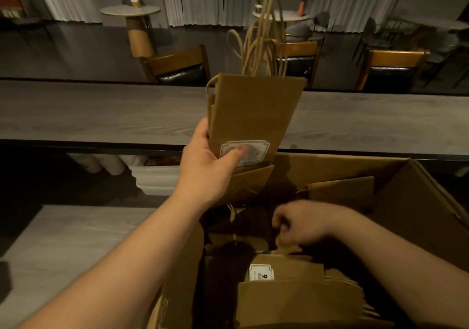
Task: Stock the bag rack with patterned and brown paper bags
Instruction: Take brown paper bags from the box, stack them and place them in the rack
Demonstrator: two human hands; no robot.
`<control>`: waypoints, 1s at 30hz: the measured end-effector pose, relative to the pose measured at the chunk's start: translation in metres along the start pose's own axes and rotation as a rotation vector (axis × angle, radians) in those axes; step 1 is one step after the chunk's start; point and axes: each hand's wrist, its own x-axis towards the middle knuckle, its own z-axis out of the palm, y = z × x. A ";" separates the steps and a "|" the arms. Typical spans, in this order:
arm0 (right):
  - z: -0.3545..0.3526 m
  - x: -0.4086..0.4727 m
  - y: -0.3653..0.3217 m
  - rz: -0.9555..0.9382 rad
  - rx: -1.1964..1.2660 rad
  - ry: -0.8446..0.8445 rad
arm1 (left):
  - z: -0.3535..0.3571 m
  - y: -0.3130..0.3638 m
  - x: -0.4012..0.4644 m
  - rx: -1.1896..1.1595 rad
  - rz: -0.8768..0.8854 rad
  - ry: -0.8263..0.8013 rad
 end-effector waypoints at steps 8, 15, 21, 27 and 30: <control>0.040 0.046 0.006 0.099 -0.381 -0.525 | -0.001 0.001 -0.001 0.030 0.006 -0.009; 0.038 0.016 -0.008 -0.085 -0.400 -0.321 | -0.004 0.002 -0.001 0.175 0.018 -0.041; -0.010 -0.031 -0.031 -0.212 -0.554 0.110 | -0.003 0.005 -0.002 0.466 0.141 -0.328; -0.035 -0.058 -0.054 -0.135 -0.742 0.478 | 0.002 -0.003 0.000 0.351 -0.052 -0.498; -0.031 -0.063 -0.054 -0.140 -0.654 0.714 | 0.000 0.000 0.002 0.122 -0.165 -0.524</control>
